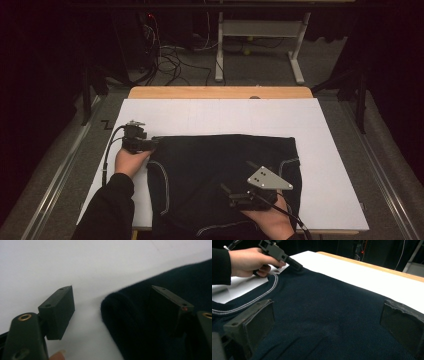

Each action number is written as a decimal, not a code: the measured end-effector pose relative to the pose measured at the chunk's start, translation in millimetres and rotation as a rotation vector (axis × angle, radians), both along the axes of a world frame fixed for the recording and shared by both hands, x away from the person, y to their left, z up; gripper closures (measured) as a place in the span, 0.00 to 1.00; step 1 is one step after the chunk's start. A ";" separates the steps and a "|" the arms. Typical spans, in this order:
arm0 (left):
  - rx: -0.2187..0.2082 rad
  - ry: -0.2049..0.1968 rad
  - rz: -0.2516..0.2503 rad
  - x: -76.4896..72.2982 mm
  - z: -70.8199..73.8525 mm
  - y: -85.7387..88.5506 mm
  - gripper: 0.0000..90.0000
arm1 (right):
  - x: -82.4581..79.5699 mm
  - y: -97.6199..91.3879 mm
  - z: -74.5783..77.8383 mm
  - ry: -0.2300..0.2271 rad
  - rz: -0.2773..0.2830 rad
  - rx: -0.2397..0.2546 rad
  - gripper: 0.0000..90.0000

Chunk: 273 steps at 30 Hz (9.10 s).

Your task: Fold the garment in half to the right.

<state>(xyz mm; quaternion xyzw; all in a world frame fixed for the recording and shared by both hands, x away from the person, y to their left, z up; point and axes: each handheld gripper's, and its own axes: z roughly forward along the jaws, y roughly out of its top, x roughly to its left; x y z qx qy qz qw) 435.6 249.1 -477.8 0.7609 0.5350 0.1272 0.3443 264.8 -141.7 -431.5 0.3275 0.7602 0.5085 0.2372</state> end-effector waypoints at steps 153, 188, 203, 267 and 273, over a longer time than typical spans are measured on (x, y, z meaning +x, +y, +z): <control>-0.090 -0.041 -0.038 -14.7 -6.8 -5.8 0.82 | -42.5 178.3 -32.2 0.140 0.213 -0.278 0.83; -0.143 -0.154 0.090 -21.4 32.9 -21.1 0.83 | -42.7 160.3 -12.4 0.074 0.207 -0.173 0.82; -0.148 -0.166 0.099 -20.6 34.3 -21.4 0.83 | -41.9 159.6 -11.9 0.074 0.203 -0.158 0.82; -0.051 -0.242 0.100 -25.1 98.8 -50.5 0.83 | -43.3 138.5 14.5 0.007 0.186 -0.037 0.82; -0.035 -0.241 0.064 -18.1 99.2 -91.6 0.83 | -46.8 108.1 9.6 -0.008 0.143 -0.033 0.82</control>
